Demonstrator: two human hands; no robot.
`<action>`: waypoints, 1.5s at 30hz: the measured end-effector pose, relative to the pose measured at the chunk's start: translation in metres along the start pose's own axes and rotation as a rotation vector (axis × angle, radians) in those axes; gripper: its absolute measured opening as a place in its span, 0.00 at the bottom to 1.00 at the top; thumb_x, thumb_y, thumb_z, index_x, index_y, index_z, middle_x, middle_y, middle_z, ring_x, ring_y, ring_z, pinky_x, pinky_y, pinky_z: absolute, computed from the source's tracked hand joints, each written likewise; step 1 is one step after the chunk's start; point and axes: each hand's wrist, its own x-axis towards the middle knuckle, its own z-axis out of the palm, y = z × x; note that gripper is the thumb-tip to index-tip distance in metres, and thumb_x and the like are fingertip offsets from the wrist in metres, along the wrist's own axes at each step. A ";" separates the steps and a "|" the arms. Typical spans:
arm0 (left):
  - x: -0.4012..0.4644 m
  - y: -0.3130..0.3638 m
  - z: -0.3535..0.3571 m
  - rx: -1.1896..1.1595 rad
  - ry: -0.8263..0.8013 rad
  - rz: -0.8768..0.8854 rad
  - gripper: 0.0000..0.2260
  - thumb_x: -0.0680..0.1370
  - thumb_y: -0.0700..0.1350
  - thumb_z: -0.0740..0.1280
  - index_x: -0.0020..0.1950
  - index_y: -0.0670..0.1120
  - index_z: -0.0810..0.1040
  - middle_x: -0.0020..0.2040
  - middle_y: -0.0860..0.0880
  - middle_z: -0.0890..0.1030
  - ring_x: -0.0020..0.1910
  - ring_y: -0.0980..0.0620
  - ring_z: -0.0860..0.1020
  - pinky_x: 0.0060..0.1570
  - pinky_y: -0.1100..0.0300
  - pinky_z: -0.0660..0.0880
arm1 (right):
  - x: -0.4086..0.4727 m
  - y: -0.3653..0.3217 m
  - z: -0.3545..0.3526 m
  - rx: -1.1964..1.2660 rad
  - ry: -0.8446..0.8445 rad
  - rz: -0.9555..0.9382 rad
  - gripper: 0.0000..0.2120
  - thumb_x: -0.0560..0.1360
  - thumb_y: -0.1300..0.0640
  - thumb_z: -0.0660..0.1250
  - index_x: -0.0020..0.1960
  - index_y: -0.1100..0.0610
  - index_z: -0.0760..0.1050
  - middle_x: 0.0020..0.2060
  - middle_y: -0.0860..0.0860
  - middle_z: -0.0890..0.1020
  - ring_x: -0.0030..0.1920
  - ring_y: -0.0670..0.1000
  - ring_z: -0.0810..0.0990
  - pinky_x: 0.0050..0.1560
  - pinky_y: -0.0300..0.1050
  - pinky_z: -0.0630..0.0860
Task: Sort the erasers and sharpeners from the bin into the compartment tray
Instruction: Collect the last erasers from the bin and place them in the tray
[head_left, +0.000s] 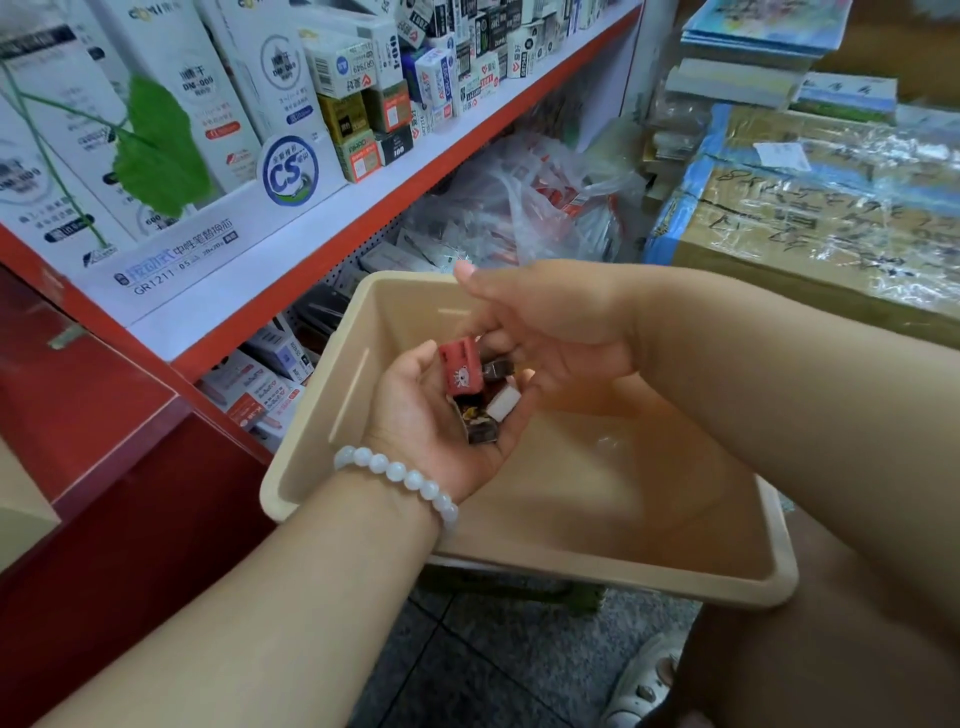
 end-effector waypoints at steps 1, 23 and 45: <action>-0.001 0.001 0.000 0.011 0.006 -0.006 0.23 0.80 0.54 0.55 0.46 0.40 0.83 0.46 0.42 0.84 0.43 0.43 0.81 0.44 0.51 0.80 | -0.002 -0.002 -0.002 -0.018 -0.006 0.000 0.34 0.78 0.35 0.48 0.64 0.63 0.70 0.54 0.57 0.80 0.45 0.52 0.79 0.41 0.46 0.76; -0.005 0.034 -0.038 0.188 0.095 0.123 0.12 0.78 0.50 0.62 0.41 0.44 0.80 0.43 0.43 0.82 0.36 0.44 0.83 0.30 0.59 0.79 | 0.098 0.089 0.053 -0.518 -0.259 0.587 0.28 0.79 0.36 0.47 0.66 0.53 0.71 0.52 0.63 0.73 0.53 0.65 0.75 0.58 0.65 0.73; -0.021 0.041 -0.025 0.139 0.066 0.203 0.11 0.78 0.49 0.62 0.44 0.44 0.80 0.47 0.43 0.81 0.39 0.44 0.83 0.35 0.58 0.80 | 0.070 0.055 0.011 -0.289 -0.096 0.389 0.09 0.81 0.49 0.53 0.49 0.53 0.68 0.38 0.56 0.81 0.28 0.53 0.74 0.26 0.36 0.62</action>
